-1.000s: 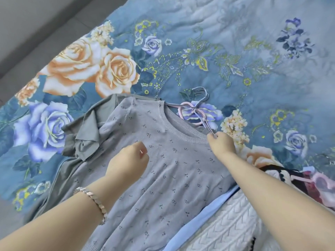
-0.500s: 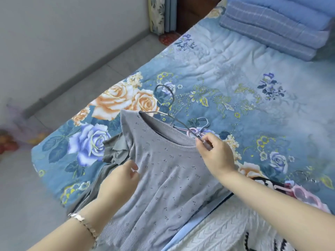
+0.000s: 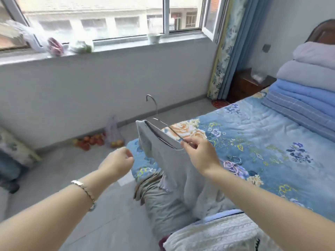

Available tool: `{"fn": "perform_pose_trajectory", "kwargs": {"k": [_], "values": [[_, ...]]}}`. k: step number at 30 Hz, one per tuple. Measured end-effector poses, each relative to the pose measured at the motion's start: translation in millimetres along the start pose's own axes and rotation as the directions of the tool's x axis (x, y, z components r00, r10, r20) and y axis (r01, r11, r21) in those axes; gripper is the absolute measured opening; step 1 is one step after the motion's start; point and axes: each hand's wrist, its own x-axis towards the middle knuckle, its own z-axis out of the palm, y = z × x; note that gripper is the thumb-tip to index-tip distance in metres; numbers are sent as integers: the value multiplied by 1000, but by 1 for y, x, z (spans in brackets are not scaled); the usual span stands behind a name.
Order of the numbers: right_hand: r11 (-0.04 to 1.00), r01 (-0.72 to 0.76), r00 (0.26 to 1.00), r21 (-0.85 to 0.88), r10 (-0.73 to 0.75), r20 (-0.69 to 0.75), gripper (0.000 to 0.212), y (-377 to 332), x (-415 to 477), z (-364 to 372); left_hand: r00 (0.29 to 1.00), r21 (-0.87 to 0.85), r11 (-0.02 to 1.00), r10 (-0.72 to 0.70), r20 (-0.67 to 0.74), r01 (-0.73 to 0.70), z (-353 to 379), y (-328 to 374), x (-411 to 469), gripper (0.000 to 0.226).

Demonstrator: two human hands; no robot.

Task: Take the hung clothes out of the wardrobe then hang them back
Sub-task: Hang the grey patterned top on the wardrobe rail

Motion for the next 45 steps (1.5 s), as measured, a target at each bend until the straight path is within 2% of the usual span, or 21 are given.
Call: {"fn": "perform_pose_trajectory", "kwargs": {"k": [6, 9, 12, 16, 21, 22, 25, 29, 32, 35, 39, 42, 45], "values": [[972, 233, 963, -25, -227, 146, 15, -118, -64, -1, 979, -45, 990, -137, -148, 132, -78, -58, -120, 9], [940, 340, 898, 24, -332, 290, 15, -167, -92, -3, 937, -124, 963, -262, -229, 239, -106, -84, -182, 10], [899, 411, 804, 148, -434, 406, 19, -207, -122, -1, 871, -167, 929, -367, -326, 329, -124, -103, -245, 8], [841, 445, 645, 308, -540, 541, 12, -254, -178, 9, 717, -278, 849, -528, -455, 449, -139, -118, -341, 14], [765, 452, 407, 459, -634, 657, 9, -306, -280, 18, 545, -354, 745, -660, -518, 565, -148, -124, -467, 11], [749, 456, 355, 481, -649, 673, 8, -315, -304, 19, 500, -365, 717, -685, -530, 594, -148, -127, -493, 16], [701, 462, 191, 544, -678, 710, 8, -343, -381, 22, 340, -390, 588, -769, -541, 708, -146, -137, -583, 22], [673, 438, 37, 596, -676, 736, 9, -375, -474, 21, 162, -498, 453, -838, -521, 739, -143, -143, -694, 29], [645, 412, -64, 643, -684, 727, 8, -398, -550, 19, 22, -553, 338, -866, -499, 761, -138, -147, -783, 24], [661, 354, -120, 662, -670, 733, 6, -419, -624, 22, -113, -569, 223, -862, -494, 791, -134, -149, -869, 17], [704, 273, -170, 656, -636, 753, 13, -445, -722, 22, -245, -587, 115, -833, -497, 801, -137, -149, -974, 15], [739, 225, -193, 635, -605, 773, 23, -466, -791, 18, -310, -583, 46, -812, -495, 811, -140, -149, -1042, 20], [750, 232, -213, 620, -583, 784, 7, -490, -856, 9, -369, -608, -21, -810, -455, 794, -140, -153, -1100, 20]]}}
